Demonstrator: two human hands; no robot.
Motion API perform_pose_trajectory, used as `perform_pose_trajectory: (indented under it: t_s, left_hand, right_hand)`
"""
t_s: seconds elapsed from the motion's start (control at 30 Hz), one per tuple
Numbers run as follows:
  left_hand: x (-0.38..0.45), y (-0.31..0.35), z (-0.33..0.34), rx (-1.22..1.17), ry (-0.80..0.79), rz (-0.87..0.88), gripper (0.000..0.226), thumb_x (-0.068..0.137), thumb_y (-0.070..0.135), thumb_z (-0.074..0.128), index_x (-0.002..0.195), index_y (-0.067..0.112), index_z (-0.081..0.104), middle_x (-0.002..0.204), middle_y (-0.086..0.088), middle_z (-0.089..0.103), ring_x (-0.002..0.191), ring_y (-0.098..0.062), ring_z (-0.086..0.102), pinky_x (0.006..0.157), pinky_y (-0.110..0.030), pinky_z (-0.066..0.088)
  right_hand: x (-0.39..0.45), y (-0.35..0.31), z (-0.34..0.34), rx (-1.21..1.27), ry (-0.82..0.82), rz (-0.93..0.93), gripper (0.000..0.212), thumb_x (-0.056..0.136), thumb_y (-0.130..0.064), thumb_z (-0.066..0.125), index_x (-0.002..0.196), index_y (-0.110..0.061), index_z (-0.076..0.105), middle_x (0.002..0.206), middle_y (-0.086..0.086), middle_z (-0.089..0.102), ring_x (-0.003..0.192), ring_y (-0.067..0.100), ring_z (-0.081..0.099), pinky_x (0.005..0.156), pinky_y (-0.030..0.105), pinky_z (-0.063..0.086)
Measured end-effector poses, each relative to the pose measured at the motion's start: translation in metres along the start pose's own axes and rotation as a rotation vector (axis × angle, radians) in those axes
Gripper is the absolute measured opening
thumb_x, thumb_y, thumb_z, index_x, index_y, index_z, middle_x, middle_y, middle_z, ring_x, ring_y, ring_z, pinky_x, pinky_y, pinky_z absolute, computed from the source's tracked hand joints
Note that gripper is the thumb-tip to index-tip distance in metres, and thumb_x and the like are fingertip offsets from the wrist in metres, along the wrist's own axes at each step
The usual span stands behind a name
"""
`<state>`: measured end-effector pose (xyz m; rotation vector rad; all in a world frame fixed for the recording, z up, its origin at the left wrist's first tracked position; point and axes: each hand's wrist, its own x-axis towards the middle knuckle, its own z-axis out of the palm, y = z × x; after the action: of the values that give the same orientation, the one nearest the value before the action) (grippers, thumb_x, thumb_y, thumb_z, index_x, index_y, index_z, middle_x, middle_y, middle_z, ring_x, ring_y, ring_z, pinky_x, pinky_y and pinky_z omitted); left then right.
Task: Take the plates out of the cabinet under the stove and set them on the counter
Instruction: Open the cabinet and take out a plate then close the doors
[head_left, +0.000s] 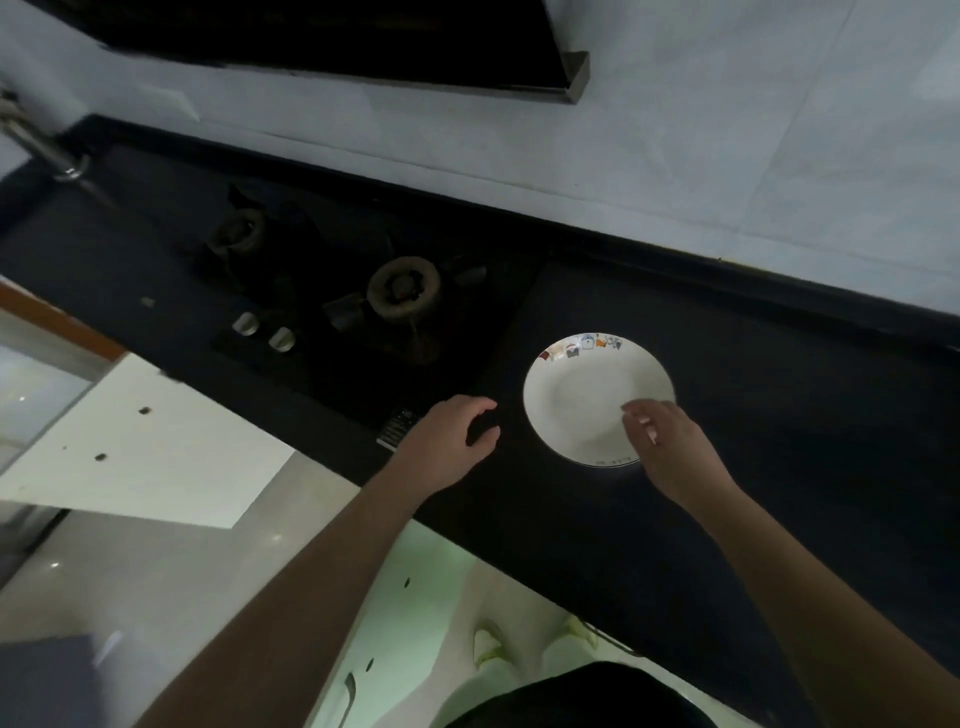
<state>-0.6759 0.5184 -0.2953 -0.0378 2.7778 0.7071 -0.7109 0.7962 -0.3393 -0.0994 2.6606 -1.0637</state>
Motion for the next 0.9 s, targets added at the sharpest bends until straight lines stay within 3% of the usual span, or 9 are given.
perform_pose_trajectory:
  t_s: [0.1, 0.17, 0.33, 0.5, 0.63, 0.8, 0.9]
  left_hand:
    - [-0.032, -0.023, -0.004, 0.168, -0.003, 0.004, 0.050, 0.097, 0.044, 0.049, 0.142, 0.023, 0.045, 0.140, 0.001, 0.052, 0.128, -0.017, 0.048, 0.104, -0.039, 0.043]
    - [-0.055, -0.036, -0.004, 0.262, 0.024, -0.031, 0.052, 0.097, 0.048, 0.045, 0.143, 0.023, 0.044, 0.142, 0.000, 0.051, 0.130, -0.019, 0.046, 0.103, -0.040, 0.041]
    - [-0.123, -0.058, -0.005, 0.373, 0.125, -0.096, 0.053, 0.097, 0.049, 0.043, 0.145, 0.026, 0.043, 0.142, -0.001, 0.051, 0.131, -0.021, 0.045, 0.100, -0.039, 0.038]
    - [-0.201, -0.075, -0.005, 0.405, 0.252, -0.202, 0.055, 0.096, 0.051, 0.041, 0.146, 0.028, 0.044, 0.145, 0.000, 0.052, 0.134, -0.023, 0.045, 0.106, -0.042, 0.037]
    - [-0.277, -0.094, 0.006, 0.409, 0.250, -0.378, 0.062, 0.098, 0.058, 0.030, 0.154, 0.031, 0.027, 0.161, 0.001, 0.029, 0.150, -0.024, 0.019, 0.121, -0.048, 0.015]
    - [-0.386, -0.094, 0.018, 0.359, 0.351, -0.472, 0.065, 0.096, 0.061, 0.009, 0.155, 0.037, 0.022, 0.164, 0.004, 0.018, 0.152, -0.020, 0.006, 0.122, -0.047, 0.002]
    - [-0.460, -0.099, 0.024, 0.345, 0.407, -0.598, 0.065, 0.095, 0.062, 0.003, 0.156, 0.039, 0.009, 0.166, 0.006, 0.005, 0.152, -0.017, -0.007, 0.122, -0.045, -0.005]
  right_hand:
    - [-0.005, -0.024, 0.015, -0.077, -0.089, -0.061, 0.033, 0.100, -0.033, 0.047, 0.129, -0.023, 0.055, 0.133, 0.004, 0.053, 0.110, 0.023, 0.058, 0.088, 0.039, 0.051]
    - [-0.010, -0.041, 0.025, -0.139, -0.126, -0.133, 0.033, 0.099, -0.032, 0.048, 0.130, -0.023, 0.055, 0.133, 0.005, 0.054, 0.116, 0.025, 0.055, 0.098, 0.046, 0.046]
    - [-0.032, -0.083, 0.046, -0.251, -0.176, -0.328, 0.039, 0.099, -0.036, 0.048, 0.134, -0.019, 0.053, 0.130, 0.007, 0.057, 0.116, 0.025, 0.055, 0.095, 0.038, 0.046]
    - [-0.070, -0.123, 0.073, -0.342, -0.279, -0.445, 0.065, 0.096, -0.052, 0.045, 0.151, -0.023, 0.027, 0.142, 0.007, 0.048, 0.129, 0.024, 0.048, 0.103, 0.040, 0.042]
    - [-0.117, -0.149, 0.104, -0.437, -0.286, -0.646, 0.063, 0.097, -0.052, 0.036, 0.151, -0.023, 0.026, 0.148, 0.004, 0.044, 0.135, 0.021, 0.042, 0.108, 0.038, 0.036]
    - [-0.188, -0.178, 0.138, -0.576, -0.304, -0.806, 0.061, 0.099, -0.050, 0.027, 0.154, -0.025, 0.021, 0.158, 0.002, 0.032, 0.147, 0.018, 0.024, 0.117, 0.038, 0.024]
    - [-0.240, -0.206, 0.153, -0.609, -0.291, -0.912, 0.066, 0.096, -0.054, 0.019, 0.153, -0.023, 0.025, 0.157, 0.004, 0.033, 0.146, 0.021, 0.026, 0.115, 0.039, 0.025]
